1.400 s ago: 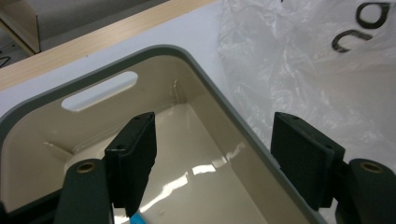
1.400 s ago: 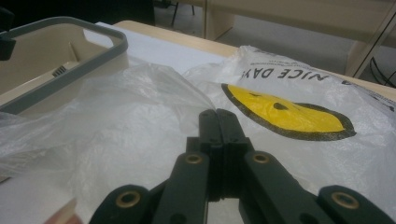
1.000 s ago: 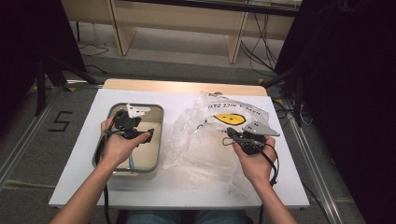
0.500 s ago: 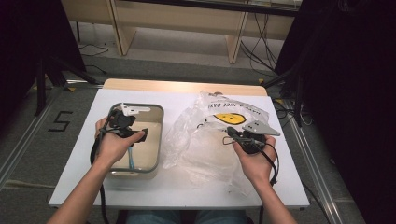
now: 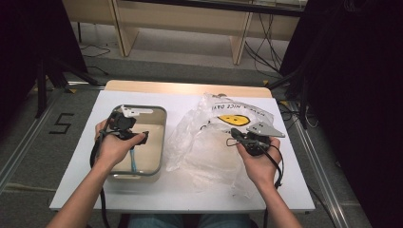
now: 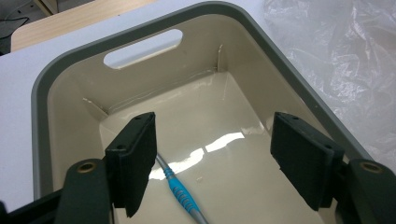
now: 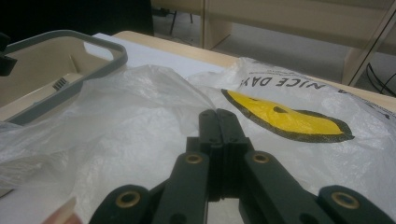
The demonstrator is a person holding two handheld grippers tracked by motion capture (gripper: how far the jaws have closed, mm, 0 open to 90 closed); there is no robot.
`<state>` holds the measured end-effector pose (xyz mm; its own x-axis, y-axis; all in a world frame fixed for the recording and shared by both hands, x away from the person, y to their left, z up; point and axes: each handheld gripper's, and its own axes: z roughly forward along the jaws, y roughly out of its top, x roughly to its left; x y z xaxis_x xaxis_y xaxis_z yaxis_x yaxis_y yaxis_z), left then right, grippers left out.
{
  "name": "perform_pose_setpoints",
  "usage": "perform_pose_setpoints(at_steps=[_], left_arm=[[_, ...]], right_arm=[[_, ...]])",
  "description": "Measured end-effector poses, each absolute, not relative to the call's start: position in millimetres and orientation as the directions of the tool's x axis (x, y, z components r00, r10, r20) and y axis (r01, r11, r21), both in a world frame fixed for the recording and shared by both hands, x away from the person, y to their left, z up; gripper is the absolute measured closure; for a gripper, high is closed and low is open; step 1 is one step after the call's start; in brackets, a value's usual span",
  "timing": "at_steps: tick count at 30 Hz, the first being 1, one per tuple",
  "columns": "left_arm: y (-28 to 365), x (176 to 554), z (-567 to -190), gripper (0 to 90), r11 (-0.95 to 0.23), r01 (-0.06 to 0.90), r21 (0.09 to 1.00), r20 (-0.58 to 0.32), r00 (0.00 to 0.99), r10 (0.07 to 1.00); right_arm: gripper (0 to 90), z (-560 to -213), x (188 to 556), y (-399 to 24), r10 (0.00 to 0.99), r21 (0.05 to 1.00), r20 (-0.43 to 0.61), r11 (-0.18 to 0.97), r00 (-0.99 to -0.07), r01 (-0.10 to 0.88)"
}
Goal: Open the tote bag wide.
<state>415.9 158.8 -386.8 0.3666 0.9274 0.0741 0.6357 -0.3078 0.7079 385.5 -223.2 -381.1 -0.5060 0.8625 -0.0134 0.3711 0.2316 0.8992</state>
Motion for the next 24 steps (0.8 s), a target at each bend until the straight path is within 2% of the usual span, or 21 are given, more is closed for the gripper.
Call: perform_pose_setpoints(at_steps=[24], left_arm=[[165.6, 417.2, -389.7, 31.8, -0.3, 0.684, 0.665, 0.069, 0.344, 0.936]], right_arm=[[90.0, -380.7, 385.6, -222.0, 0.861, 0.901, -0.014, 0.231, -0.508, 0.367]])
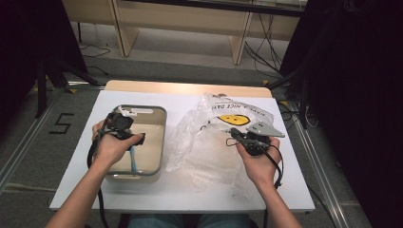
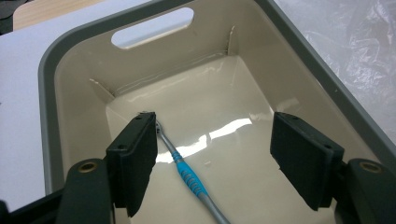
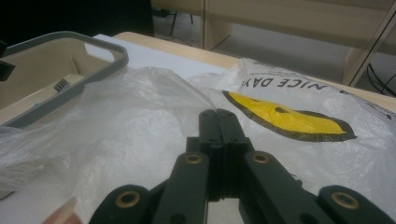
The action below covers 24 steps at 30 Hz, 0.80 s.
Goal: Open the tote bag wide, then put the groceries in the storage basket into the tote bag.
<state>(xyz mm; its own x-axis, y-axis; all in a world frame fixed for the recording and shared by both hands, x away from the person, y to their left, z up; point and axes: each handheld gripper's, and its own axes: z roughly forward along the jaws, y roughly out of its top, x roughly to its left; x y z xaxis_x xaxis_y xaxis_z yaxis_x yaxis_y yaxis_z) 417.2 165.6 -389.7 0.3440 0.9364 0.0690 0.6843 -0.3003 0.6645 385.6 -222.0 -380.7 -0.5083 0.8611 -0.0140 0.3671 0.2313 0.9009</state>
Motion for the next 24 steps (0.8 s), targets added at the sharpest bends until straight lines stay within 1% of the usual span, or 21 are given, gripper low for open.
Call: perform_pose_setpoints(at_steps=[4, 17, 24], left_arm=[[166.4, 418.1, -391.1, 31.8, -0.298, 0.7, 0.649, 0.065, 0.339, 0.939], [168.3, 418.7, -394.2, 32.2, -0.285, 0.708, 0.646, 0.06, 0.325, 0.944], [169.4, 420.8, -397.6, 31.9, -0.3, 0.729, 0.615, 0.069, 0.329, 0.942]], right_arm=[[90.0, -380.0, 385.9, -221.7, 0.861, 0.901, -0.015, 0.232, -0.508, 0.367], [90.0, -380.0, 386.6, -222.4, 0.862, 0.899, -0.011, 0.23, -0.506, 0.373], [90.0, -380.0, 386.1, -221.6, 0.861, 0.898, -0.013, 0.234, -0.509, 0.373]])
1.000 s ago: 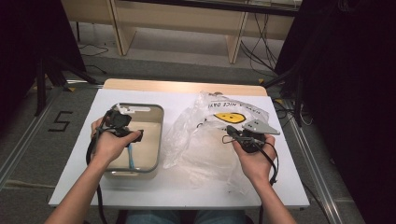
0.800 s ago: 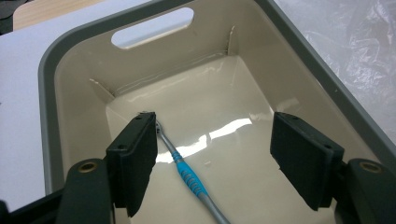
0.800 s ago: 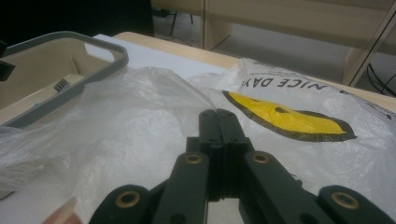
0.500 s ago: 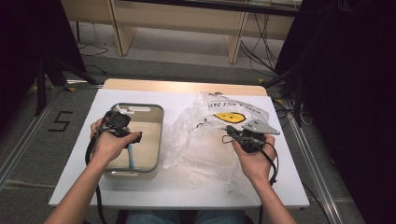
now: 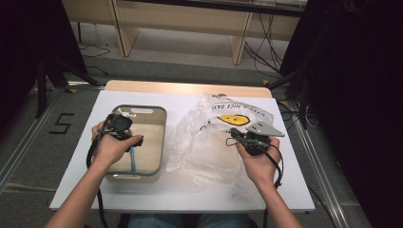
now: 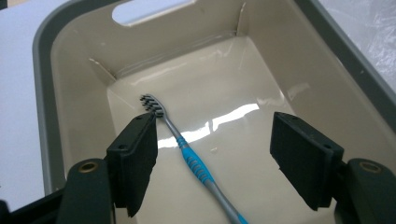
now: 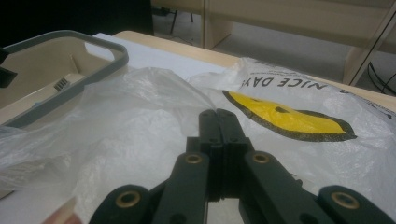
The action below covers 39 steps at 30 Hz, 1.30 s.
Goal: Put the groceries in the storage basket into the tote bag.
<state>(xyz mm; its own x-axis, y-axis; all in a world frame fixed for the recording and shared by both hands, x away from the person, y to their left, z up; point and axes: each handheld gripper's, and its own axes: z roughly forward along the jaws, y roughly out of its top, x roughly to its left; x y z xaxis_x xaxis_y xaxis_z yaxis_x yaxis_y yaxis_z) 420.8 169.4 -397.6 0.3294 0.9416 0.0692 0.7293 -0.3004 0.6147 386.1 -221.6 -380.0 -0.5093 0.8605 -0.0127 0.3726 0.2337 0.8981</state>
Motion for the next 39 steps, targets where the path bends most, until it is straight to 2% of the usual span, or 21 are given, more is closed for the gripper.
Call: perform_pose_setpoints(at_steps=[12, 21, 30, 39], left_arm=[[173, 429, -415, 34.2, -0.303, 0.819, 0.488, 0.035, 0.328, 0.944], [176, 440, -430, 34.9, -0.27, 0.862, 0.43, -0.014, 0.306, 0.952], [176, 449, -441, 35.7, -0.262, 0.884, 0.386, -0.02, 0.292, 0.956], [174, 456, -449, 41.8, -0.274, 0.902, 0.333, -0.02, 0.297, 0.955]], right_arm=[[90.0, -382, 386, -224, 0.86, 0.894, -0.012, 0.238, -0.509, 0.38], [90.0, -382, 386, -222, 0.858, 0.892, -0.015, 0.244, -0.514, 0.381], [90.0, -382, 386, -222, 0.857, 0.891, -0.017, 0.247, -0.515, 0.382], [90.0, -383, 386, -222, 0.856, 0.889, -0.02, 0.251, -0.516, 0.382]])
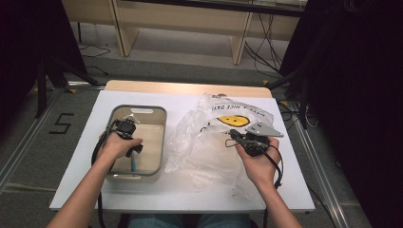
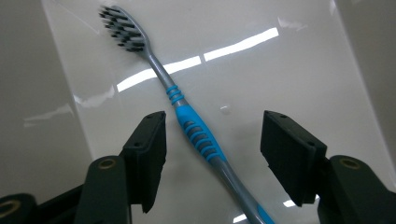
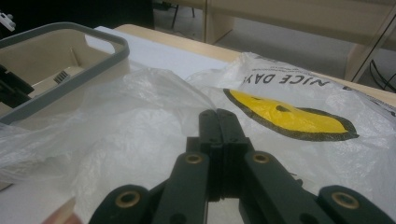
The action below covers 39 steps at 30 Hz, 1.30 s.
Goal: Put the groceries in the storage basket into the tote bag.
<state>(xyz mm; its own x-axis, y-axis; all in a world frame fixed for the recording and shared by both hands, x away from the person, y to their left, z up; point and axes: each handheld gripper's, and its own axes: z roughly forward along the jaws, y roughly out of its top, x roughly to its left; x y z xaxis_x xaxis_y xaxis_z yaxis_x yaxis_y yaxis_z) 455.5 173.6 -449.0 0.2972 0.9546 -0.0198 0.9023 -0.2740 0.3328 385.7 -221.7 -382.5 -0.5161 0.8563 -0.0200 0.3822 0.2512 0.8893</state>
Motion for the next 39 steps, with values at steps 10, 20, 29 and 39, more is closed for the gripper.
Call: perform_pose_setpoints(at_steps=[10, 20, 29, 39], left_arm=[[173, 460, -456, 48.9, -0.291, 0.914, 0.282, -0.023, 0.31, 0.951], [174, 463, -456, 56.3, -0.295, 0.916, 0.274, -0.034, 0.315, 0.948], [173, 469, -455, 63.5, -0.326, 0.915, 0.24, -0.029, 0.342, 0.939], [171, 476, -454, 70.5, -0.381, 0.903, 0.197, -0.019, 0.392, 0.92]], right_arm=[[90.0, -382, 385, -221, 0.856, 0.889, -0.027, 0.257, -0.517, 0.38], [90.0, -383, 385, -221, 0.856, 0.887, -0.025, 0.257, -0.517, 0.383], [90.0, -383, 385, -221, 0.855, 0.887, -0.024, 0.257, -0.518, 0.383], [90.0, -383, 385, -221, 0.855, 0.888, -0.024, 0.257, -0.518, 0.382]])
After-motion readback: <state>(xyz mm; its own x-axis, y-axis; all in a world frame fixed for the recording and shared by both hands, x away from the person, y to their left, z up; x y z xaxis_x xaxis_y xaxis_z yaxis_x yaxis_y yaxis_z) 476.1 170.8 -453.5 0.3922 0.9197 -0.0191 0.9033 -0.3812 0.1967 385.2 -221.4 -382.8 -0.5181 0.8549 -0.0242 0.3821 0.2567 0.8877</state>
